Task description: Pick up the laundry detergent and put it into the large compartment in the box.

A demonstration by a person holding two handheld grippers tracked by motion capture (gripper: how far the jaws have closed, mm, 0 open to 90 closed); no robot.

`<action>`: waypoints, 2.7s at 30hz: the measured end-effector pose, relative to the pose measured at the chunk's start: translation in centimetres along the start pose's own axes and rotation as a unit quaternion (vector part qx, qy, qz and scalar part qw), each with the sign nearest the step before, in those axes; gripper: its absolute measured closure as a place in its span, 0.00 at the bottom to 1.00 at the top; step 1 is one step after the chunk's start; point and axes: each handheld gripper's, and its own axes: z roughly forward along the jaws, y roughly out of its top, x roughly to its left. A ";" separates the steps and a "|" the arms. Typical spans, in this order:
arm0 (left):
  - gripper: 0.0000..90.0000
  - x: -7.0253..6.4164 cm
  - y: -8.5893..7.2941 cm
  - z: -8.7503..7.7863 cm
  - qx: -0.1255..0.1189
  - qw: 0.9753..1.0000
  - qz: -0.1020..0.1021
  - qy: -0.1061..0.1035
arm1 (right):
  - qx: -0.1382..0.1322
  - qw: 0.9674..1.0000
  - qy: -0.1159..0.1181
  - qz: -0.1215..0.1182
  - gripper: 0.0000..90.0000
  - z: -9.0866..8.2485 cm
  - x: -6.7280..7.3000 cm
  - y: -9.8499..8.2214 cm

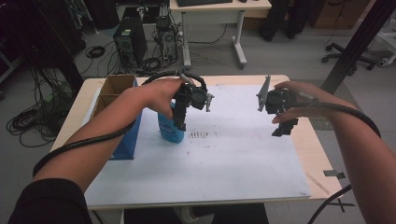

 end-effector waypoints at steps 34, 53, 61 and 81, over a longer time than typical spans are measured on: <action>0.00 0.0 -1.1 -2.0 -0.009 1.000 0.001 0.002 | -0.006 1.000 0.008 0.011 0.04 0.5 0.6 -0.9; 0.00 0.0 -3.2 -3.1 -0.014 1.000 0.025 0.007 | -0.008 0.999 0.002 0.031 0.04 0.6 1.3 -0.2; 0.00 0.0 -4.5 -3.1 -0.012 1.000 0.021 0.008 | -0.009 0.999 -0.001 0.037 0.04 0.7 1.5 0.3; 0.00 1.1 -6.1 -1.2 -0.011 1.000 0.025 0.004 | -0.005 0.999 -0.002 0.044 0.05 1.3 1.6 0.4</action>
